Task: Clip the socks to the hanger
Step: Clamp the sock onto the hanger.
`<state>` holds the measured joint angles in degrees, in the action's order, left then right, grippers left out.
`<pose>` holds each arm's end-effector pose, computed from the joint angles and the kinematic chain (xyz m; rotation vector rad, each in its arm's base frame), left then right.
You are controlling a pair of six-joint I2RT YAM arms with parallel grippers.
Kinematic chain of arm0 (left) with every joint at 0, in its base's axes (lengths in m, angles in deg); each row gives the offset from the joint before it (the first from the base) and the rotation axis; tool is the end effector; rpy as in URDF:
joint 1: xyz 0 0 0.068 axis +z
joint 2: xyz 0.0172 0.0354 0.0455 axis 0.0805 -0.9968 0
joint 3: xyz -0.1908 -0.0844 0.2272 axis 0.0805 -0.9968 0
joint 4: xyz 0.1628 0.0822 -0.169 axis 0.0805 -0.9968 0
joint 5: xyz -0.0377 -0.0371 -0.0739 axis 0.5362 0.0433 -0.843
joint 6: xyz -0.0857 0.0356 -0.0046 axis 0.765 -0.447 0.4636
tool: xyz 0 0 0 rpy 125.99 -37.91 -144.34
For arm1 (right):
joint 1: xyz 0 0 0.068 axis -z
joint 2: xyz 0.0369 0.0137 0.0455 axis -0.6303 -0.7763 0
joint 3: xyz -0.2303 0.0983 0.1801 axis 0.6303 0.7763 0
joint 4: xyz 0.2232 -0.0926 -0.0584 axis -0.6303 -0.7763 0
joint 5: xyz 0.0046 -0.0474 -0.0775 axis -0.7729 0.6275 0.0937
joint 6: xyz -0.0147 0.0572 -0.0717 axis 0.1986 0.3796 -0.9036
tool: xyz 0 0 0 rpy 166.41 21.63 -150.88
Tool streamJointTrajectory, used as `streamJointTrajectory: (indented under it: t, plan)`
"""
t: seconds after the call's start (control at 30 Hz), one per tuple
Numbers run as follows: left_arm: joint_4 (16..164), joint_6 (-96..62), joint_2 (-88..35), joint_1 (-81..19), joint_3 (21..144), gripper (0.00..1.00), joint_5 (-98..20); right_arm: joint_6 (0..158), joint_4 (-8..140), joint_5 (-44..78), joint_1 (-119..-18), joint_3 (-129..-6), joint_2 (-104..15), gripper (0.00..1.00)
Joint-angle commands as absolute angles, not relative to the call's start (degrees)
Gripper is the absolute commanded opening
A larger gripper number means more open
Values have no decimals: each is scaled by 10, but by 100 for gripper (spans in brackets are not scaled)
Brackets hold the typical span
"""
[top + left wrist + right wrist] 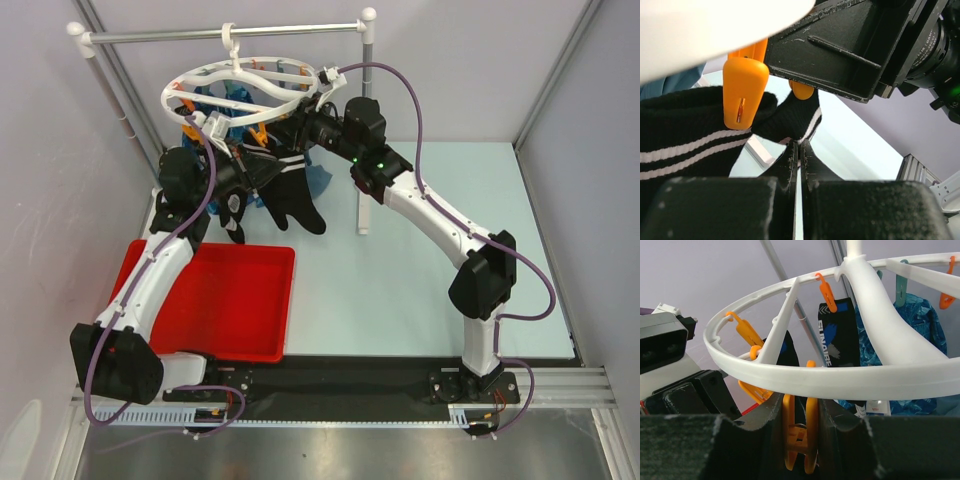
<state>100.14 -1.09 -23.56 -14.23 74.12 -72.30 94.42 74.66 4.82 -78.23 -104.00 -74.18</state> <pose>0.2905 -0.1057 0.4312 0.3738 1.5827 -1.0490 0.3761 0.3431 0.4829 -0.5215 1.4290 1.1203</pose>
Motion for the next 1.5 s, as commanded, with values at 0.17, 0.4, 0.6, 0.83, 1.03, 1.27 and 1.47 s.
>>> streamJointTrajectory:
  t: [0.17, 0.4, 0.6, 0.83, 1.03, 1.27, 1.47]
  plan:
    - [1033, 0, -239, -135, 752, 0, -735, 947, 760, 35, -784, -1053, -716, 0]
    - [1060, 19, -238, -126, 744, 0, -738, 947, 760, 34, -784, -1048, -716, 0]
    - [1082, 37, -247, -117, 748, 0, -748, 949, 764, 33, -784, -1046, -713, 0]
    - [1075, 32, -266, -117, 765, 0, -751, 952, 765, 30, -784, -1044, -710, 0]
    - [1111, 64, -265, -117, 755, 0, -749, 950, 768, 36, -784, -1038, -708, 0]
    - [1193, 111, -253, -117, 720, 0, -749, 950, 767, 38, -785, -1041, -706, 0]
    - [1180, 103, -255, -117, 713, 0, -740, 950, 768, 39, -784, -1040, -702, 0]
